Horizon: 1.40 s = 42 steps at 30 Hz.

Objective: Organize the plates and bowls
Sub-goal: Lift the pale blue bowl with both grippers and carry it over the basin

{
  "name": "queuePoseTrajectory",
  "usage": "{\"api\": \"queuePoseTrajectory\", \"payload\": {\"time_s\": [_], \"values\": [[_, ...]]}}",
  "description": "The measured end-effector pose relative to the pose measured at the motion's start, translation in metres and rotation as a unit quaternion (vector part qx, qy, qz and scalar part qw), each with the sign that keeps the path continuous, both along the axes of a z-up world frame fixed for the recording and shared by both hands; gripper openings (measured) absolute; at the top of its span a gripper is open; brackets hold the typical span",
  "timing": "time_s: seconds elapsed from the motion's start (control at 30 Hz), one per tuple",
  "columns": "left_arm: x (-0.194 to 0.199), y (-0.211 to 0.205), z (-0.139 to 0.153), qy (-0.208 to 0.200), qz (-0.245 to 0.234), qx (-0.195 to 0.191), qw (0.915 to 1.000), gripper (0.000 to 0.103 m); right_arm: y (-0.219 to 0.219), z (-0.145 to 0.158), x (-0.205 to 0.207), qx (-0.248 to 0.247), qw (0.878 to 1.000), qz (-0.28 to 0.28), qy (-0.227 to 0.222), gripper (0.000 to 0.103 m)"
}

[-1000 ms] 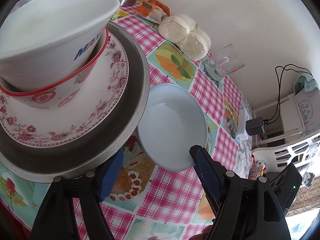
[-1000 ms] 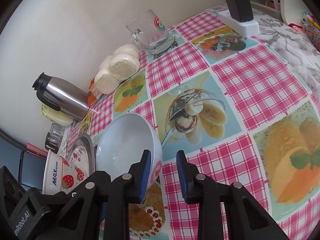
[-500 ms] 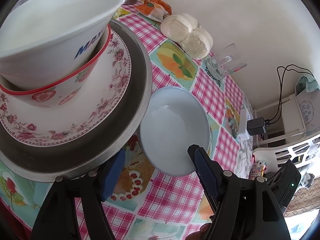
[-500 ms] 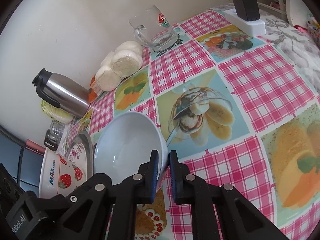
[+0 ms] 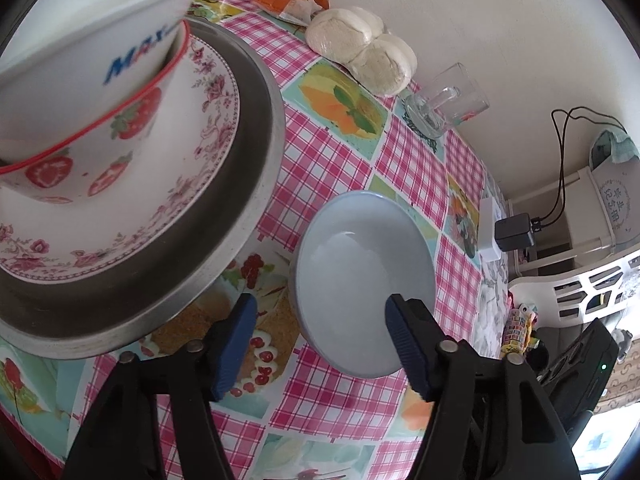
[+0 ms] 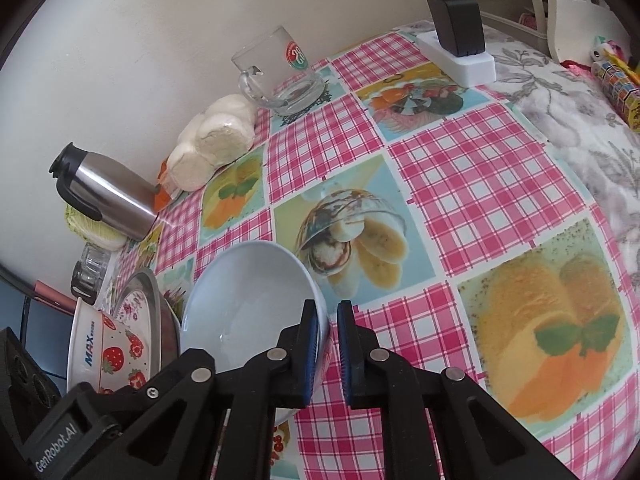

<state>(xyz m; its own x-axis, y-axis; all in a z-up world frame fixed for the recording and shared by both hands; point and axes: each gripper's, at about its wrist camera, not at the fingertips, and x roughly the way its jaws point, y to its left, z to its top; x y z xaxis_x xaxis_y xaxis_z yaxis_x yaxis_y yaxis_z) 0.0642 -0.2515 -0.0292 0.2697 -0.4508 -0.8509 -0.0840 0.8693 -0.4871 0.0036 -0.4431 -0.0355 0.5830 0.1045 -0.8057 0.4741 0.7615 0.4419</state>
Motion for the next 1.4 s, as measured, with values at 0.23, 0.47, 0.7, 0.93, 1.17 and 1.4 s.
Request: {"api": "queuePoseTrajectory", "payload": {"time_s": [0.23, 0.47, 0.7, 0.93, 1.17, 1.4], "values": [[0.006, -0.007, -0.01, -0.008, -0.017, 0.02, 0.9996, 0.043, 0.003, -0.006, 0.003, 0.003, 1.0, 0.004, 0.006, 0.011], [0.014, -0.013, -0.02, -0.022, -0.034, 0.038, 0.9985, 0.03, 0.007, -0.018, 0.009, 0.011, 1.0, 0.012, 0.016, 0.011], [0.019, -0.017, -0.027, -0.027, -0.044, 0.041, 0.9978, 0.022, 0.006, -0.019, 0.011, 0.015, 1.0, 0.013, 0.007, 0.011], [0.02, -0.017, -0.027, -0.033, -0.048, 0.036, 0.9976, 0.022, 0.004, -0.02, 0.01, 0.022, 1.0, 0.009, 0.003, 0.011], [0.019, -0.021, -0.027, -0.025, -0.056, 0.038, 0.9973, 0.022, 0.003, -0.018, 0.006, 0.022, 1.0, 0.005, 0.007, 0.012], [0.017, -0.019, -0.025, -0.017, -0.059, 0.03, 0.9977, 0.021, 0.004, -0.011, 0.002, 0.008, 1.0, 0.008, 0.017, 0.012]]}}
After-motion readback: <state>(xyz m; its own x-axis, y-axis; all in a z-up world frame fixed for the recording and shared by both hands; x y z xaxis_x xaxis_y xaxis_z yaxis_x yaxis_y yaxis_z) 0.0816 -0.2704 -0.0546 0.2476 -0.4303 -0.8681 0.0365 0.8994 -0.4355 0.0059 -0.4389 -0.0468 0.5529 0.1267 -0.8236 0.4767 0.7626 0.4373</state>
